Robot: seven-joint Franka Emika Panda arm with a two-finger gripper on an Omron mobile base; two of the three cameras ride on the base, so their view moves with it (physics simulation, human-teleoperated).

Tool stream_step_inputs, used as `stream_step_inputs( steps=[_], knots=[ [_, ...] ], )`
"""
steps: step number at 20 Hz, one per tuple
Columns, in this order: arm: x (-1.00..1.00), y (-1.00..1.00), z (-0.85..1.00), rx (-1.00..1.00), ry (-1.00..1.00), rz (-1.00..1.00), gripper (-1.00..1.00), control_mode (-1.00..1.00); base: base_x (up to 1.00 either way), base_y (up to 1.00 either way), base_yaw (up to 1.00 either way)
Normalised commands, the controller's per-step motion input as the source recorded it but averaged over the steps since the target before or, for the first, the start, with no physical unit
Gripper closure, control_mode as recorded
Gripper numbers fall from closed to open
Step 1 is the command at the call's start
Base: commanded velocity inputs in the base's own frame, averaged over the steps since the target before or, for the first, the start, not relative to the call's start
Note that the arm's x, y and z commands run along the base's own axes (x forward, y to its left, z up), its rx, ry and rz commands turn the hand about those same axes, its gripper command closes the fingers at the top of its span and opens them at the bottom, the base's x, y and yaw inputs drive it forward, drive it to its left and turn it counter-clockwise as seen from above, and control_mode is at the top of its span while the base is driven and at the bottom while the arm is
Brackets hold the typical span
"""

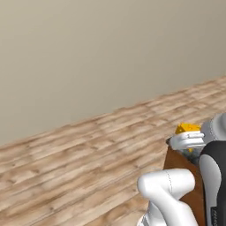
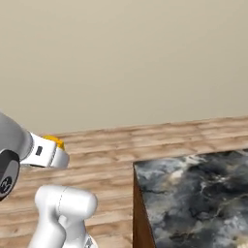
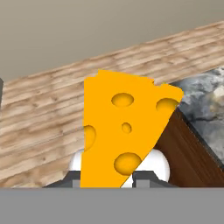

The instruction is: Take the cheese, fish, and squash from the fridge and place them on the plate on the dining counter to create an appetizer plate.

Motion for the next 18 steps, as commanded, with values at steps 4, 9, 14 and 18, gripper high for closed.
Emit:
stream_step_inputs(
  steps=[4,9,14,18],
  knots=[
    [0.0,0.0,0.0,0.0,0.0,0.0,1.0,1.0,0.17,0.21,-0.7],
    [0.0,0.0,0.0,0.0,0.0,0.0,1.0,1.0,0.51,0.98,-0.53],
    [0.0,0.0,0.0,0.0,0.0,0.0,1.0,1.0,0.51,1.0,-0.44],
    [0.0,0.0,0.0,0.0,0.0,0.0,1.0,1.0,0.35,1.0,-0.45]
  ],
)
